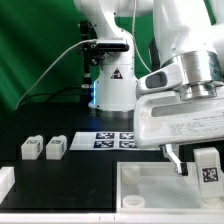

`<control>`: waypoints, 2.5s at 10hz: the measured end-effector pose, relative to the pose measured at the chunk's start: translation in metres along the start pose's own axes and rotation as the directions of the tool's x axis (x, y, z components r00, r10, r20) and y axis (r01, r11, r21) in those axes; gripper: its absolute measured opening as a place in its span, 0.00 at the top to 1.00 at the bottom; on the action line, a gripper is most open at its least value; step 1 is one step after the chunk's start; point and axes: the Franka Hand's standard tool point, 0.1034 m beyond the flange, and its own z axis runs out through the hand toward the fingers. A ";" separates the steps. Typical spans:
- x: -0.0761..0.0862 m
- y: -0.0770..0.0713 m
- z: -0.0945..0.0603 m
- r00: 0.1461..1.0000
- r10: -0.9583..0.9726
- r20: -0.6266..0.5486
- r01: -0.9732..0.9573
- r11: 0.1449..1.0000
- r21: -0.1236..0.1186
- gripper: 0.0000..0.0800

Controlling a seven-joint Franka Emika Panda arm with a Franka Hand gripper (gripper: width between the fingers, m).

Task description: Assemble one leg

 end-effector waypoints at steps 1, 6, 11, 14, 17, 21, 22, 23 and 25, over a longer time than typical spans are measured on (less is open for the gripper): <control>0.000 0.000 0.000 1.000 0.000 0.000 0.000 1.000 0.000 0.19; 0.000 0.000 0.000 1.000 0.000 0.001 0.000 1.000 0.000 0.19; 0.034 -0.003 -0.032 0.968 0.066 0.244 -0.077 0.996 0.039 0.19; 0.042 0.003 -0.030 0.852 0.043 0.522 -0.083 0.995 0.054 0.19; 0.024 0.010 -0.021 0.778 0.025 0.628 -0.076 0.996 0.054 0.19; 0.018 0.005 -0.014 0.784 0.065 0.618 -0.105 0.994 0.029 0.19; 0.012 0.004 -0.009 0.788 0.084 0.610 -0.119 0.993 0.018 0.19; 0.009 -0.001 -0.003 0.792 0.109 0.600 -0.138 0.990 0.003 0.19; 0.007 -0.002 -0.002 0.788 0.132 0.601 -0.157 0.988 -0.010 0.19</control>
Offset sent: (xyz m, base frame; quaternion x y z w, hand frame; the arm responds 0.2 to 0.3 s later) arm 0.0000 0.0000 0.0000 0.0000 0.0000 0.0000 1.0000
